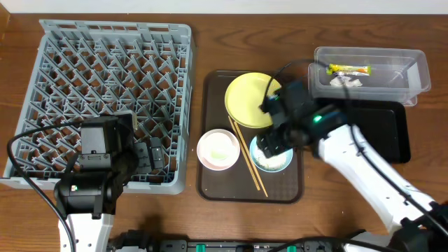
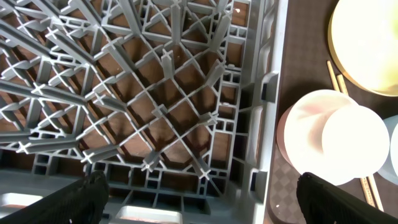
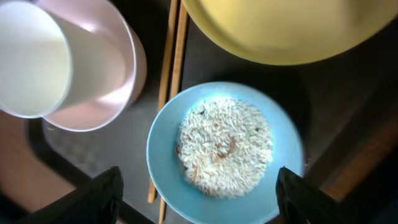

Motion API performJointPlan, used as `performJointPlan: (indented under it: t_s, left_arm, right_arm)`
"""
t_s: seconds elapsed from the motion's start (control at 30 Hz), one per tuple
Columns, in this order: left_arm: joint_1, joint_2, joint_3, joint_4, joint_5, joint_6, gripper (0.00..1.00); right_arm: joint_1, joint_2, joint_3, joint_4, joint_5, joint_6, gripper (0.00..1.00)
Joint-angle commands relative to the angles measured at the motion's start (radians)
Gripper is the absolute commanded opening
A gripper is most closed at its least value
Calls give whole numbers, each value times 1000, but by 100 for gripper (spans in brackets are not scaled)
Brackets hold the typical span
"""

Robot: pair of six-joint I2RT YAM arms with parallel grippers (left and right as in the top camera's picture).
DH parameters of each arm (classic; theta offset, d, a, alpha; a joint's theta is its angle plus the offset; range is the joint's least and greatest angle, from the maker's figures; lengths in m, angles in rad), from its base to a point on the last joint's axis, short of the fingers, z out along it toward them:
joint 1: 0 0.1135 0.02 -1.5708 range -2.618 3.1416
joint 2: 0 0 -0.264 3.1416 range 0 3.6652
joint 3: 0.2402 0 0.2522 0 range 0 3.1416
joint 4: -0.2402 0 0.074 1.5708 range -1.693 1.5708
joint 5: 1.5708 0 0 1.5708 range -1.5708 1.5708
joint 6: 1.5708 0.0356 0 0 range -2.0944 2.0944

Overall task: Sort waste into correct bins and load items into the dishwasher
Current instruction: 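Move the right gripper to the light-blue bowl and grip its rim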

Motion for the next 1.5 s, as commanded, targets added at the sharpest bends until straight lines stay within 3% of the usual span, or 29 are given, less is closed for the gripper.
performJointPlan:
  t_s: [0.0, 0.23, 0.5, 0.87, 1.47]
  left_arm:
    - [4, -1, 21, 1, -9, -5, 98]
    - [4, -1, 21, 1, -9, -5, 98]
    - [4, -1, 21, 0, -8, -5, 98]
    - [4, -1, 21, 0, -8, -5, 98]
    - [4, -1, 21, -7, -8, -5, 98]
  right_arm:
    - [93, 6, -109, 105, 90, 34, 72]
    - [230, 6, -273, 349, 170, 85, 56]
    - [254, 6, -300, 389, 220, 117, 42]
    - [297, 6, -332, 422, 217, 130, 40]
    - [298, 55, -332, 439, 218, 162, 23]
